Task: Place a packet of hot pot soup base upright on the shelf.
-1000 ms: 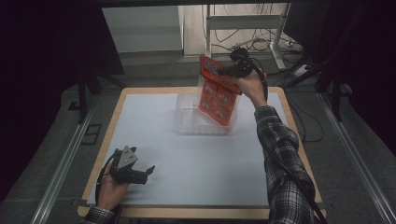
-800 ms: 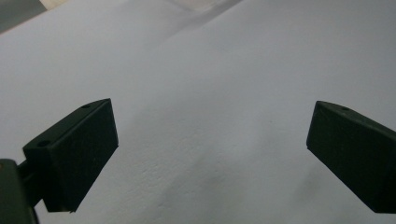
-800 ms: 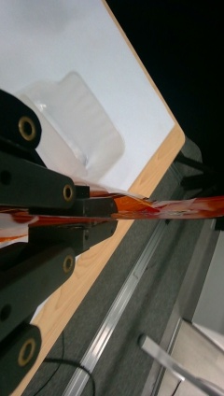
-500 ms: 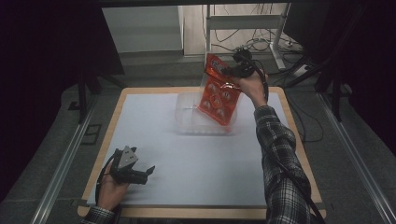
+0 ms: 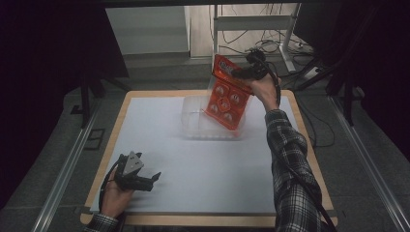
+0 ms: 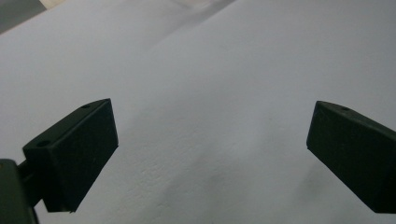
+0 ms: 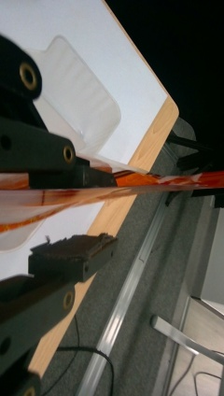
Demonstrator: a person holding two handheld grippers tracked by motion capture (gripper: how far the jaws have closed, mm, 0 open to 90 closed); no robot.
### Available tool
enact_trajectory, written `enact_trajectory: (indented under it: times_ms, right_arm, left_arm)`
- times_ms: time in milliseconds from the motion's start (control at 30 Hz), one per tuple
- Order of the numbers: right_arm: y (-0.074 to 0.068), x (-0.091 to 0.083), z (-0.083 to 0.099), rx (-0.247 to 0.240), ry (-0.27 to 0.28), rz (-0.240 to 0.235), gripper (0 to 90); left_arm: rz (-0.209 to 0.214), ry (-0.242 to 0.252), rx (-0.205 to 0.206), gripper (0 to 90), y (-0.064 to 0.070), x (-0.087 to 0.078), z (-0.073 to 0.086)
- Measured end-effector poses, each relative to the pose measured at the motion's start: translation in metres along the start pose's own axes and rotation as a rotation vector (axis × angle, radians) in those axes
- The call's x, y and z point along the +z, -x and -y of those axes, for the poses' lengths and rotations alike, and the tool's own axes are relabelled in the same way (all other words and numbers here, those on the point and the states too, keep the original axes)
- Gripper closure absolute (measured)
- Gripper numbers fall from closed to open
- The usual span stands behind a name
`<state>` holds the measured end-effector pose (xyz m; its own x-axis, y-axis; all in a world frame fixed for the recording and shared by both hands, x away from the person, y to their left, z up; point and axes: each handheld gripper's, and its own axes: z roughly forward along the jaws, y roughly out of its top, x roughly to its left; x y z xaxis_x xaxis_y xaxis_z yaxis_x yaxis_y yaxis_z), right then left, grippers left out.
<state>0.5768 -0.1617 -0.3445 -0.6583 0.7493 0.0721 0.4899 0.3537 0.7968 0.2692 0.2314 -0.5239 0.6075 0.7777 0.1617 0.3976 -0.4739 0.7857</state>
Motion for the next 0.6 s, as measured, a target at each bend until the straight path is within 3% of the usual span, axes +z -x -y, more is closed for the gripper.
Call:
enact_trajectory:
  times_ms: [200,600]
  right_arm:
    - [-0.001,-0.008,-0.004,-0.033,0.014,0.017,43.3]
    - [-0.004,-0.019,-0.008,-0.061,0.011,0.017,29.2]
  left_arm:
    - [-0.003,-0.004,0.008,1.4,0.000,0.000,0.000]
    - [0.001,-0.003,-0.010,1.3,0.001,0.000,-0.001]
